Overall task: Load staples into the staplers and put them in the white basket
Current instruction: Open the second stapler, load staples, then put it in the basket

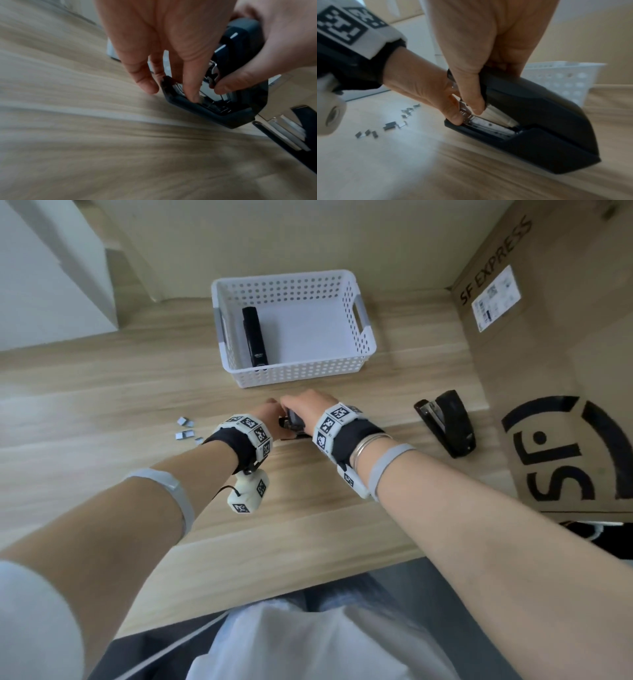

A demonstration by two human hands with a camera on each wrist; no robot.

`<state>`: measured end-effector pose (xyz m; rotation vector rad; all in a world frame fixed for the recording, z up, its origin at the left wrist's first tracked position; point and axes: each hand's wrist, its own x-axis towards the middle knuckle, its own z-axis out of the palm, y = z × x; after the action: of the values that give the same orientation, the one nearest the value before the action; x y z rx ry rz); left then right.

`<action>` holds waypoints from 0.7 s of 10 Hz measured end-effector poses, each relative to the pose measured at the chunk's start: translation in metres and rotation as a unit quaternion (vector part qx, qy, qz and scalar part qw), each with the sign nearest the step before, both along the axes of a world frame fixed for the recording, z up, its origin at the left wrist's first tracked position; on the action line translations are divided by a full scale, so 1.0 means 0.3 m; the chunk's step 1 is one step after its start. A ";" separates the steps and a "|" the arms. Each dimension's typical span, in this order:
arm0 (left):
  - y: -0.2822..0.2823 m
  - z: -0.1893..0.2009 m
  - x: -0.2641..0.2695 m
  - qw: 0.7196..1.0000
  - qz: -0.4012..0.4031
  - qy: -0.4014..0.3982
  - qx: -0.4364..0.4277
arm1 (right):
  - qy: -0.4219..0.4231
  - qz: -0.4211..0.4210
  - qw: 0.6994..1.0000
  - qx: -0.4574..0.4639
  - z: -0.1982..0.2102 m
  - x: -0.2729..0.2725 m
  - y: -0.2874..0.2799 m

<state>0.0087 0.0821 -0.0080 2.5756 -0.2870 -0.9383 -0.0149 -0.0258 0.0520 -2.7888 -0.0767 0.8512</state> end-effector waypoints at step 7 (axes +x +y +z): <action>0.087 0.003 0.051 0.993 -0.100 -0.011 0.053 | 0.001 0.026 0.996 -0.086 0.115 0.067 0.031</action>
<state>0.0239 0.1080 -0.0069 2.6943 -0.5237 -1.0193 0.0051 -0.0164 0.0866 -2.9593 -0.0806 0.9126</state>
